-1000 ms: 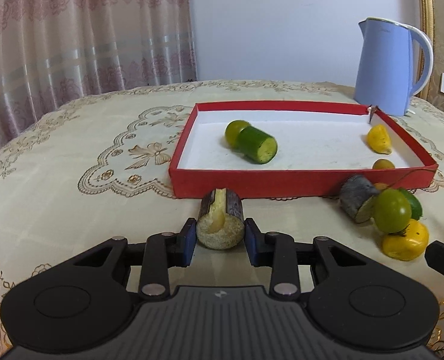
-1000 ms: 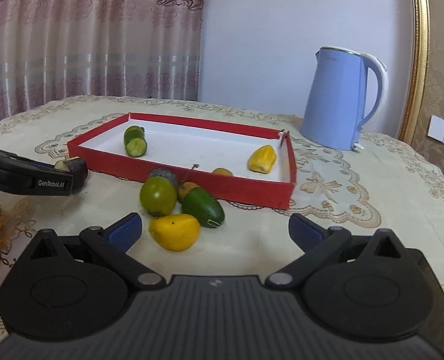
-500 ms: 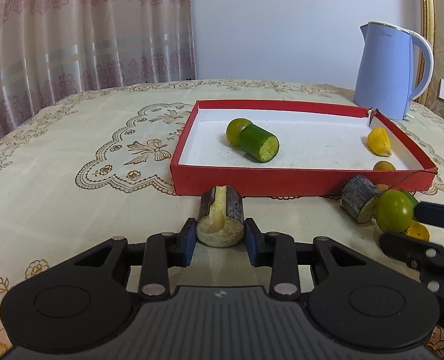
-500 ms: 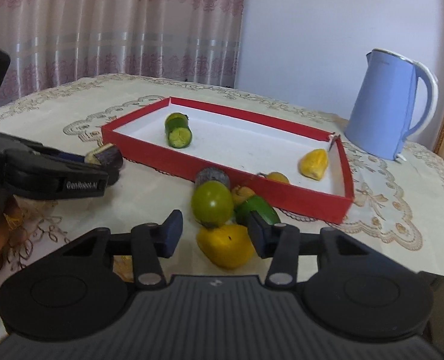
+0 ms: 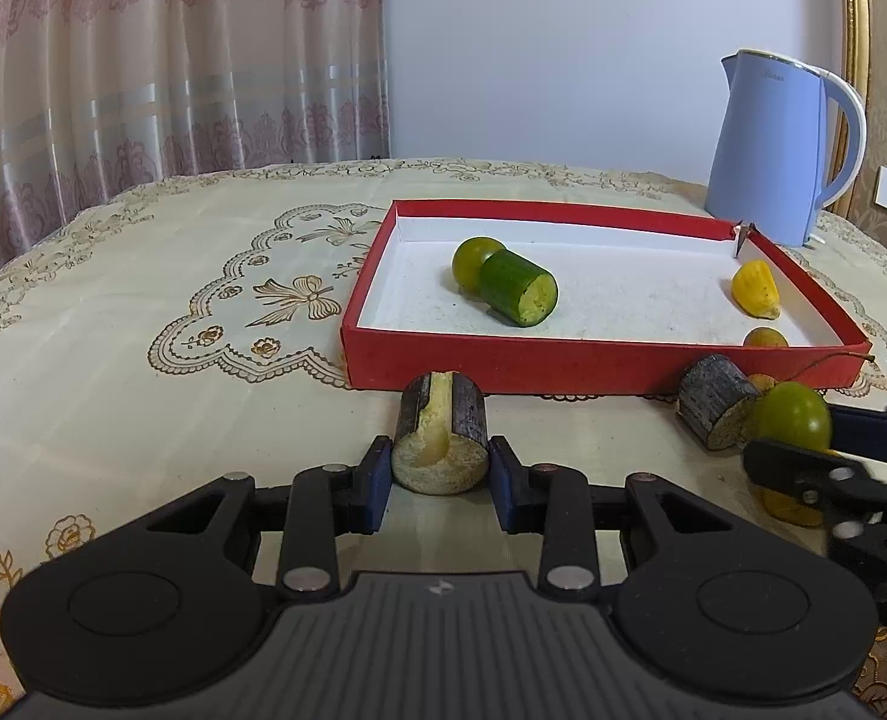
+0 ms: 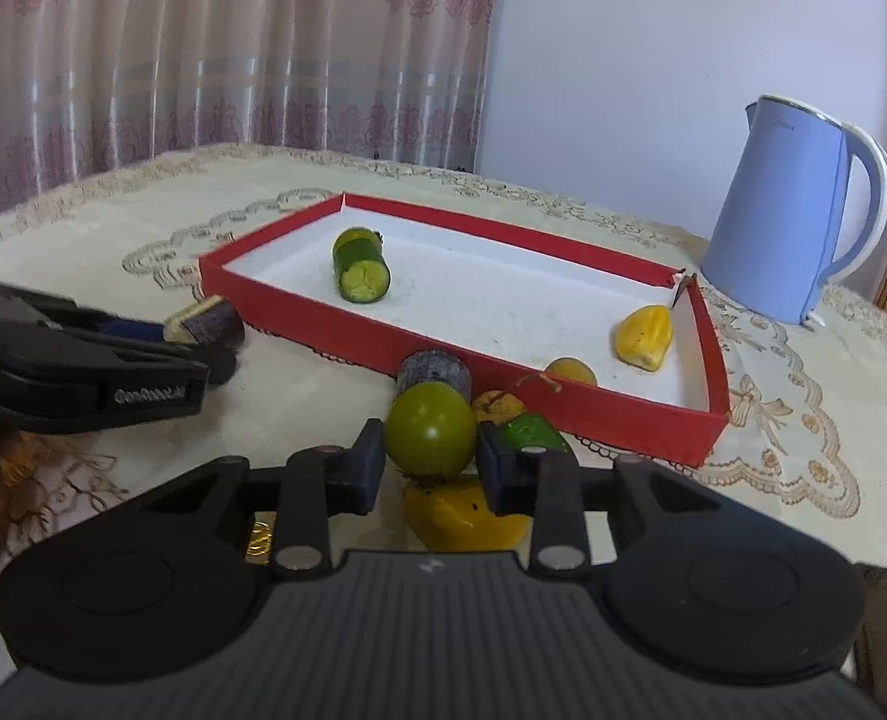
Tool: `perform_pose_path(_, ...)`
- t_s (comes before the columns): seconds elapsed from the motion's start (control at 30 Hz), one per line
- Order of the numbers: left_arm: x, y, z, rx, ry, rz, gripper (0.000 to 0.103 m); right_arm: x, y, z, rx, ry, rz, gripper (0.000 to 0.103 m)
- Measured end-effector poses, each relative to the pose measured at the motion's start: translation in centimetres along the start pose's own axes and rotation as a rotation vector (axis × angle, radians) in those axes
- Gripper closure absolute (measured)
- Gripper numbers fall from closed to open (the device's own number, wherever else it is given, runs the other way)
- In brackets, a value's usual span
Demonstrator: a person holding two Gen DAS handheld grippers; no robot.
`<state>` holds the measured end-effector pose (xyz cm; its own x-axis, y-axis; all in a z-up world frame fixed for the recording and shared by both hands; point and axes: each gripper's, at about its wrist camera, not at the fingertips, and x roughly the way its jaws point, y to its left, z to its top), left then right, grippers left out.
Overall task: Organize fruits
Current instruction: 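Grasp the green tomato with the right tool while the left tool holds the eggplant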
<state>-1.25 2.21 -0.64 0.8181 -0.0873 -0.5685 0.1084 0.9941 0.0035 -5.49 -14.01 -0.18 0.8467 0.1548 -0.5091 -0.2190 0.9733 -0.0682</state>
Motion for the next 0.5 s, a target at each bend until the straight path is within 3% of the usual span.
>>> perform_pose_path(0.27, 0.0, 0.0, 0.0, -0.001, 0.000, -0.001, 0.070, -3.0, -2.0, -0.5, 0.090, -0.049, 0.003, 0.073)
perform_pose_path(0.5, 0.0, 0.0, 0.0, 0.005, 0.001, 0.003, 0.070, -3.4, -4.5, -1.5, 0.166, -0.047, -0.049, 0.073)
